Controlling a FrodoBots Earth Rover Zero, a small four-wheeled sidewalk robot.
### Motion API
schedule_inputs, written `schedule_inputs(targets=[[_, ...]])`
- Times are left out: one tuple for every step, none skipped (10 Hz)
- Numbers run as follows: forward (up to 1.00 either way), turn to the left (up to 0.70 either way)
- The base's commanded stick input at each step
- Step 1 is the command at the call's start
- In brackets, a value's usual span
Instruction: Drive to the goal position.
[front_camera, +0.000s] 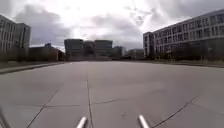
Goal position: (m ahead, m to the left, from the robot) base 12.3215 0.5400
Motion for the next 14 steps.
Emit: schedule_inputs(targets=[[0.70, 0.01], [0.70, 0.01], [0.70, 0.01], [0.70, 0.01], [0.70, 0.01], [0.70, 0.01], [0.70, 0.01], [0.70, 0.01], [0.70, 0.01], [0.70, 0.01], [0.70, 0.01], [0.70, 0.01], [0.70, 0.01], [0.70, 0.01]])
